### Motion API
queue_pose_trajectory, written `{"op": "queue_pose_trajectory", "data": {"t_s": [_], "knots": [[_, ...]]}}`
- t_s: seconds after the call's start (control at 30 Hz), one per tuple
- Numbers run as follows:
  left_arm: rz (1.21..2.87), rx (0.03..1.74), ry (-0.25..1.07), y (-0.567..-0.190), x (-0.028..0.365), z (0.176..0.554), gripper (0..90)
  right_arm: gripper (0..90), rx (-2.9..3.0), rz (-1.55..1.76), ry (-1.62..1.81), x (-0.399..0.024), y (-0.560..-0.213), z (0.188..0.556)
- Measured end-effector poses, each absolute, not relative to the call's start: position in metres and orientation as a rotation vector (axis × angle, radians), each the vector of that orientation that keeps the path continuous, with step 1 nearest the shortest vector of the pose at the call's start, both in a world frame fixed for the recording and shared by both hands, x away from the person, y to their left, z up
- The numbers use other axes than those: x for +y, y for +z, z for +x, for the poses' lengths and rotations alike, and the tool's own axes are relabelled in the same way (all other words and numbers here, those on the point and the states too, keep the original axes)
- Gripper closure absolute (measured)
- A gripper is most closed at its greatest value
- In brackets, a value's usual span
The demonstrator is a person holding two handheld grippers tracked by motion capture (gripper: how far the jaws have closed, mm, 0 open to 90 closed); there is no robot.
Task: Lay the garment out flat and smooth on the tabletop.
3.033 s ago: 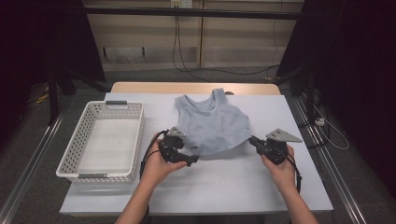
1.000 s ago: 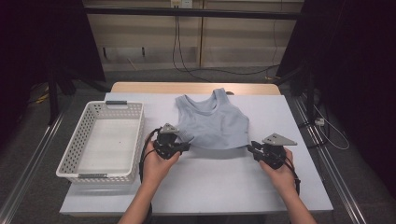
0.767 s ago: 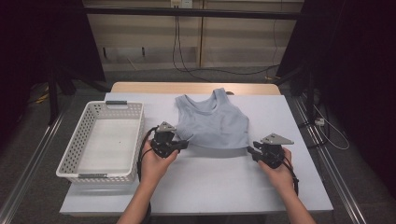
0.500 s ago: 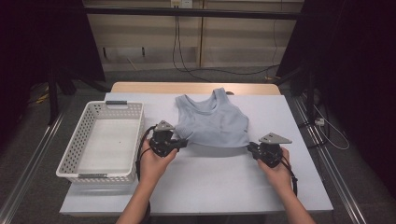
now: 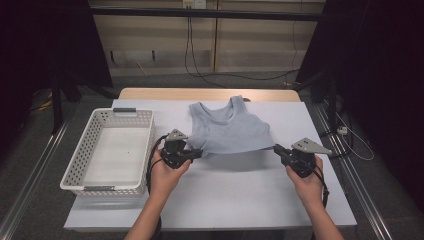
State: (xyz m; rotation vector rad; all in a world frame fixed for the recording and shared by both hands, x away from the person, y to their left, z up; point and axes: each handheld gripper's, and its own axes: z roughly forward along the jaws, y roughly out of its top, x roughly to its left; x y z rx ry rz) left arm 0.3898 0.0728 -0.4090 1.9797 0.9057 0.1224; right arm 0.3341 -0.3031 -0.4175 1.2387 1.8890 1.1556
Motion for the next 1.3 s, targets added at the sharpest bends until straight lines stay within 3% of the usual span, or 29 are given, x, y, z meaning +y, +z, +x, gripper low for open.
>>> {"op": "queue_pose_trajectory", "data": {"t_s": [0.17,0.23,0.57,0.7,0.73,0.8,1.0,1.07,1.1,1.2,1.23,1.3], "knots": [[1.984,0.908,0.116,-0.411,0.071,0.39,88.8,89.6,1.905,1.236,1.128,-0.302,-0.42,0.333],[1.987,0.911,0.119,-0.412,0.071,0.39,88.8,82.0,1.935,1.232,1.112,-0.298,-0.43,0.336],[1.968,0.926,0.126,-0.411,0.077,0.392,88.7,70.0,1.995,1.27,1.019,-0.284,-0.449,0.349],[1.955,0.935,0.129,-0.411,0.08,0.392,88.7,76.3,2.005,1.285,0.958,-0.286,-0.452,0.352],[1.958,0.935,0.128,-0.411,0.08,0.392,88.7,85.5,2.009,1.302,0.956,-0.29,-0.454,0.353],[1.957,0.938,0.134,-0.412,0.08,0.392,88.7,90.0,1.994,1.297,0.978,-0.295,-0.454,0.352],[1.963,0.934,0.126,-0.412,0.078,0.393,88.6,89.9,2.008,1.287,1.028,-0.297,-0.45,0.349],[1.962,0.934,0.126,-0.412,0.078,0.392,88.7,80.2,2.011,1.296,1.036,-0.296,-0.45,0.347],[1.97,0.931,0.13,-0.411,0.078,0.392,88.7,80.2,2.011,1.296,1.036,-0.296,-0.45,0.347],[1.969,0.926,0.129,-0.411,0.078,0.391,88.6,61.3,2.032,1.301,1.081,-0.3,-0.448,0.342],[1.968,0.928,0.125,-0.411,0.077,0.391,88.6,61.3,2.032,1.301,1.081,-0.3,-0.448,0.342],[1.97,0.928,0.124,-0.412,0.076,0.391,88.6,52.9,2.05,1.307,1.098,-0.301,-0.449,0.339]]}}
